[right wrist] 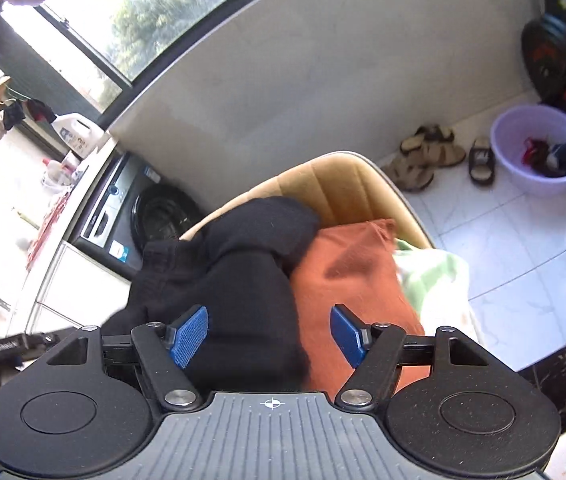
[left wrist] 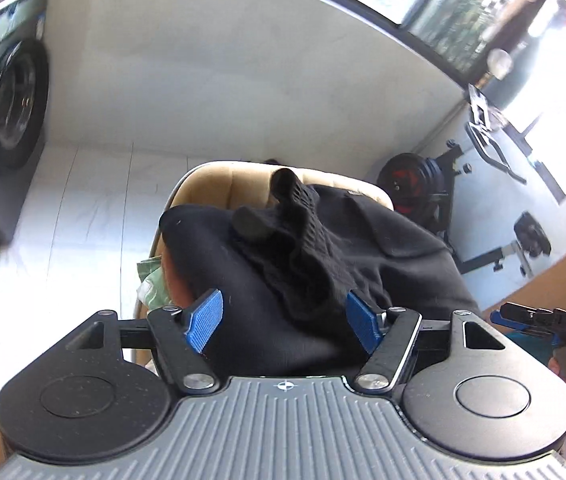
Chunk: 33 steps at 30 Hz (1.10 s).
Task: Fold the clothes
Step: 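Lower the bundle onto the orange shirt on the stack and open both grippers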
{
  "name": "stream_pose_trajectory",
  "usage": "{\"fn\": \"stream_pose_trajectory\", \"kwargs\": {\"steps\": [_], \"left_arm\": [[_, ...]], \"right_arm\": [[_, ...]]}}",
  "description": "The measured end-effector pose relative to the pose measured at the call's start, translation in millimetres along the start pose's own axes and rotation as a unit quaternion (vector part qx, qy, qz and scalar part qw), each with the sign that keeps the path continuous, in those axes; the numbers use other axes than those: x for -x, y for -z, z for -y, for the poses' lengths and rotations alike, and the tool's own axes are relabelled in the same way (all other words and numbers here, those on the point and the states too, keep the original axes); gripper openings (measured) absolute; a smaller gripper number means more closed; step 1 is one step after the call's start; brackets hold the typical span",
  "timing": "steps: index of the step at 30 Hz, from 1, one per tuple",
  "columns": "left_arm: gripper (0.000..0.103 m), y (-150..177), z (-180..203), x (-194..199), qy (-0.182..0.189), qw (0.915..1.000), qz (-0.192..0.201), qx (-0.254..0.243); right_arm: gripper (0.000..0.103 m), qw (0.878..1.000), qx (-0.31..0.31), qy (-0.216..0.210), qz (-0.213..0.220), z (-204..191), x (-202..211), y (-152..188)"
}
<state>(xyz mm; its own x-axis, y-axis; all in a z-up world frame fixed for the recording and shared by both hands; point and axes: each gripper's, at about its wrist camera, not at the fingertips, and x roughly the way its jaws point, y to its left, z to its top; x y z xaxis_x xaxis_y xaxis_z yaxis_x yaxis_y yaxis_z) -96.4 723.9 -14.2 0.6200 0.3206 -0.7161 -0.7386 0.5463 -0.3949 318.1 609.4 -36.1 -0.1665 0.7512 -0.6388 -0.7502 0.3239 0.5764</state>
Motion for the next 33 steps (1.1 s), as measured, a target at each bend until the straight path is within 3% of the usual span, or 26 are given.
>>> {"fn": "stream_pose_trajectory", "kwargs": {"steps": [4,8,9,10,12,14,15,17,18,22,24,27,29,31,33], "left_arm": [[0.070,23,15,-17,-0.021,0.9982,-0.012,-0.055],[0.070,34,18,-37,-0.056,0.9945,-0.014,-0.087],[0.070,33,18,-41,-0.060,0.9946,-0.014,-0.083],[0.070,32,17,-43,-0.060,0.9951,-0.015,-0.077],[0.070,31,15,-47,-0.064,0.9955,-0.021,-0.067],[0.070,29,14,-48,-0.063,0.9959,-0.024,-0.060],[0.070,29,11,-47,-0.063,0.9961,-0.027,-0.055],[0.070,30,6,-49,-0.061,0.9968,-0.032,-0.040],[0.070,30,3,-48,-0.060,0.9971,-0.032,-0.034],[0.070,31,-1,-44,-0.049,0.9978,-0.034,-0.029],[0.070,25,-5,-32,-0.028,0.9988,-0.039,-0.008],[0.070,10,-14,0,0.030,0.9977,-0.033,0.051],[0.070,-5,-11,14,0.059,0.9959,-0.011,0.067],[0.070,-25,2,9,0.065,0.9960,0.006,0.061],[0.070,-38,16,-15,0.047,0.9982,0.007,0.037]], "right_arm": [[0.064,1.000,0.010,0.026,0.000,-1,-3,40],[0.059,0.999,-0.009,0.043,0.024,-4,-29,45],[0.052,0.999,-0.017,0.038,0.028,-5,-35,44],[0.035,0.999,-0.027,0.031,0.029,-8,-41,43],[0.018,0.998,-0.029,0.042,0.028,-13,-54,40],[0.008,0.995,0.026,0.084,0.045,-34,-49,36],[0.007,0.988,0.088,0.109,0.067,-56,-39,37],[0.007,0.959,0.216,0.152,0.104,-100,-19,44],[0.007,0.951,0.244,0.162,0.100,-109,-15,47],[0.008,0.963,0.187,0.194,0.022,-73,-42,58],[0.009,0.968,0.159,0.196,0.005,-53,-52,70],[0.018,0.981,0.110,0.155,0.031,-49,-32,67],[0.034,0.988,0.082,0.124,0.050,-47,-15,62],[0.043,0.990,0.069,0.090,0.079,-43,7,55],[0.049,0.991,0.052,0.056,0.108,-42,23,46]]}}
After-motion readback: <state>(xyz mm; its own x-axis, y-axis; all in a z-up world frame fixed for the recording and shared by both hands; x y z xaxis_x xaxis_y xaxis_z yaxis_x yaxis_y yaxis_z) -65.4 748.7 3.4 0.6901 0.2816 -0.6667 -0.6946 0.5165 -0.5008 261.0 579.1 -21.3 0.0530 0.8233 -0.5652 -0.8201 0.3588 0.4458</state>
